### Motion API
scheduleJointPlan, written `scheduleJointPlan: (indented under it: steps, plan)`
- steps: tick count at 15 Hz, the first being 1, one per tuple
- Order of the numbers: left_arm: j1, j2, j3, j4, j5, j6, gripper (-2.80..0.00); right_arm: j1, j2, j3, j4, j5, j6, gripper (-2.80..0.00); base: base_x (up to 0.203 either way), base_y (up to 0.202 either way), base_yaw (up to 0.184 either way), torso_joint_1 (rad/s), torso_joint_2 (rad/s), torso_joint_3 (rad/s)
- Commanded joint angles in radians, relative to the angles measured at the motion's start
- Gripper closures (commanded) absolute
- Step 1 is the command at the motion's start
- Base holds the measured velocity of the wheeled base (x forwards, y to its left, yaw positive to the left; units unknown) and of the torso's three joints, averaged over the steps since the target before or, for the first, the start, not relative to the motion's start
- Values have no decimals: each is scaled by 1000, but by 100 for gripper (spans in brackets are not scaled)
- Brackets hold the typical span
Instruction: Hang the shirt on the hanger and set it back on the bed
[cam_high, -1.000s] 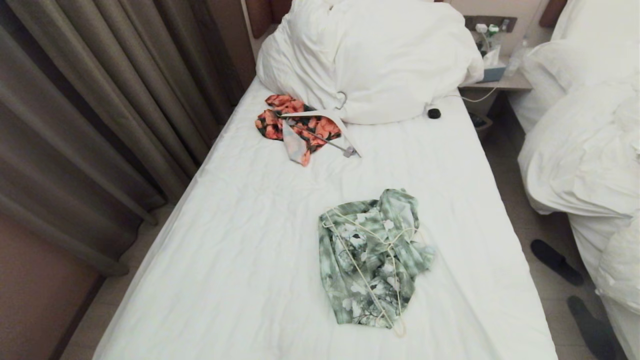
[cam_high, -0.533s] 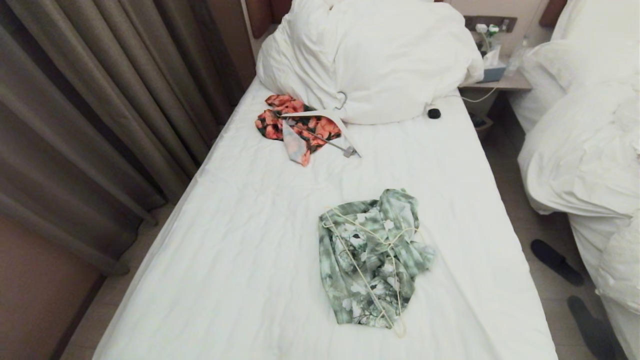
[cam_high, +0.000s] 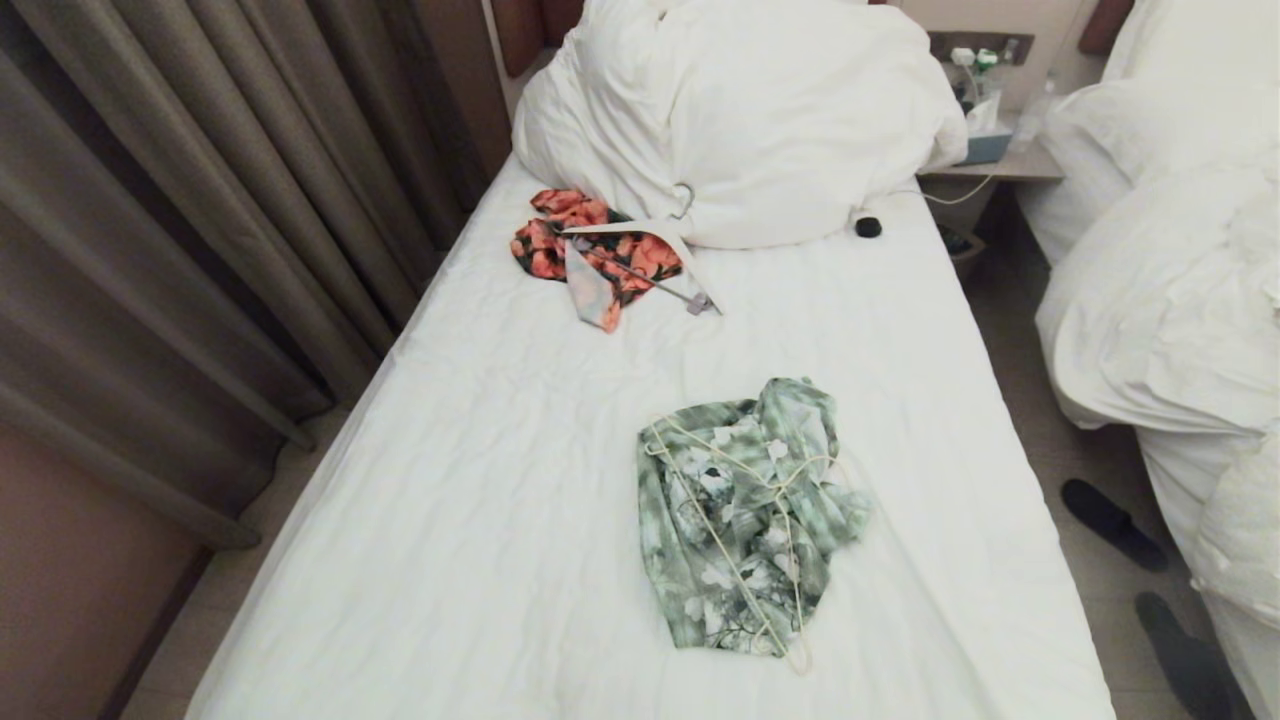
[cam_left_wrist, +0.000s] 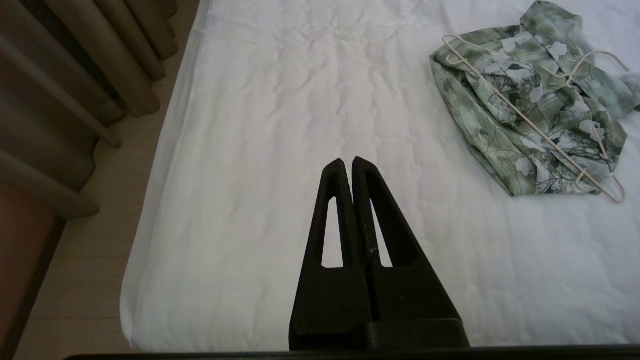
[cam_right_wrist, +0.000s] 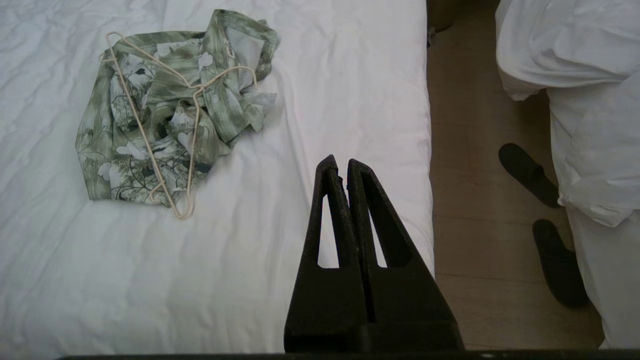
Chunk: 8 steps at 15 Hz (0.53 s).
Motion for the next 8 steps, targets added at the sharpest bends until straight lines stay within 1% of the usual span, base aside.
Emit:
scheduleJointPlan:
  steps: [1,8]
  plan:
    - [0,0,0,-1,0,1,0,0,1,0,0,0,0,0,0,0,0,0,0,0]
    - [0,2,0,-1,0,1,0,0,1,0,0,0,9,0,0,0,0,0,0,0]
